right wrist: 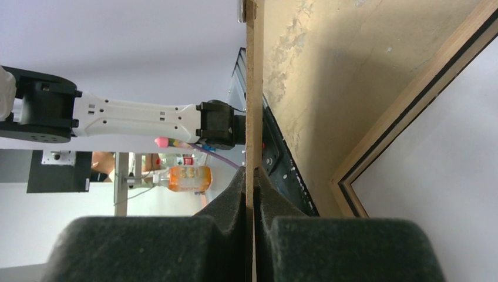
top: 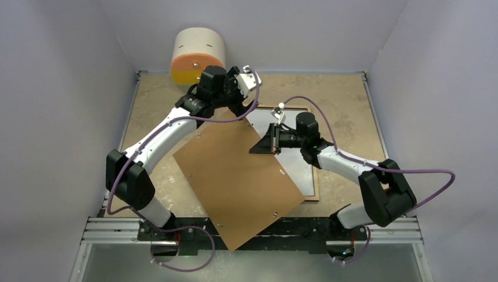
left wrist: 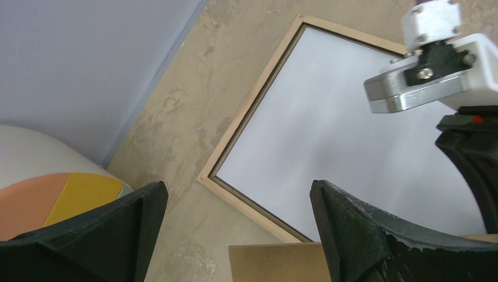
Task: Put the photo into the frame
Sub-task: Turn over the photo frame item at the center of the board.
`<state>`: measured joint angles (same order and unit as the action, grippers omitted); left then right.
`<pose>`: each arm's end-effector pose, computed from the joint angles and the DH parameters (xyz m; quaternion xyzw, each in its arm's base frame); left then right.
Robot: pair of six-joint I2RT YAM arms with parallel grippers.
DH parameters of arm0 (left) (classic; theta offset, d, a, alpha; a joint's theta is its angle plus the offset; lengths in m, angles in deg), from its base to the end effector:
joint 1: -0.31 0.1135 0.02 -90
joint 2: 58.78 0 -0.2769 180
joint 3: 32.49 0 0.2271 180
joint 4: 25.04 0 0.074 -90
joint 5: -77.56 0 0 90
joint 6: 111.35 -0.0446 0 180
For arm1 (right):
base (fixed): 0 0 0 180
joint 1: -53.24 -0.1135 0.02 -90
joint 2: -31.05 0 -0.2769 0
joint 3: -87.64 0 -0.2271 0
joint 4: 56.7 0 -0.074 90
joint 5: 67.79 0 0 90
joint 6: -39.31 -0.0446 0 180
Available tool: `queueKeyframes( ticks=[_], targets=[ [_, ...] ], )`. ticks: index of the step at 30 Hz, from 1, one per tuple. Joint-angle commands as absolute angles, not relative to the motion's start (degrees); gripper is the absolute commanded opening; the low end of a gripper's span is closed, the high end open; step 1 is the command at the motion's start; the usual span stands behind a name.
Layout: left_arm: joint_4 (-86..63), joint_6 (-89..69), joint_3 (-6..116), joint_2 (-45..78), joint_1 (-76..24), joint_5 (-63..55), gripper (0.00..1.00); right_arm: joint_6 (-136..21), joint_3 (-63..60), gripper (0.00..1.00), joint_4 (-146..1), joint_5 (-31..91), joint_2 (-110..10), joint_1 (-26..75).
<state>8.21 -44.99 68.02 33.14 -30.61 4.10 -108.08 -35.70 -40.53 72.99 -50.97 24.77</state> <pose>0.3023 -0.1958 0.3755 0.4508 0.7048 -0.1548 0.5254 0.2364 0.1675 0.2741 -0.0973 0.7355 0.6379 0.2064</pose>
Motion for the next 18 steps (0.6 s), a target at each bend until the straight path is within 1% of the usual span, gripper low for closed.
queueKeyframes(
  ticks=[1,6,14,18],
  targets=[
    [9.2,-46.9,68.3,31.6,-32.1,4.4,0.99,-109.2,-32.1,0.00,-38.7,73.1,-51.2,24.5],
    [11.4,-49.5,66.3,31.0,-33.8,3.0,0.99,-109.5,-31.5,0.00,-38.1,72.8,-51.7,24.5],
    [7.6,-48.0,66.0,31.0,-33.9,-3.8,0.99,-109.5,-31.7,0.00,-38.0,72.9,-51.2,24.1],
    [8.1,-47.5,66.2,31.2,-33.9,-3.2,1.00,-109.3,-31.9,0.00,-38.2,72.9,-51.0,24.0]
  ],
)
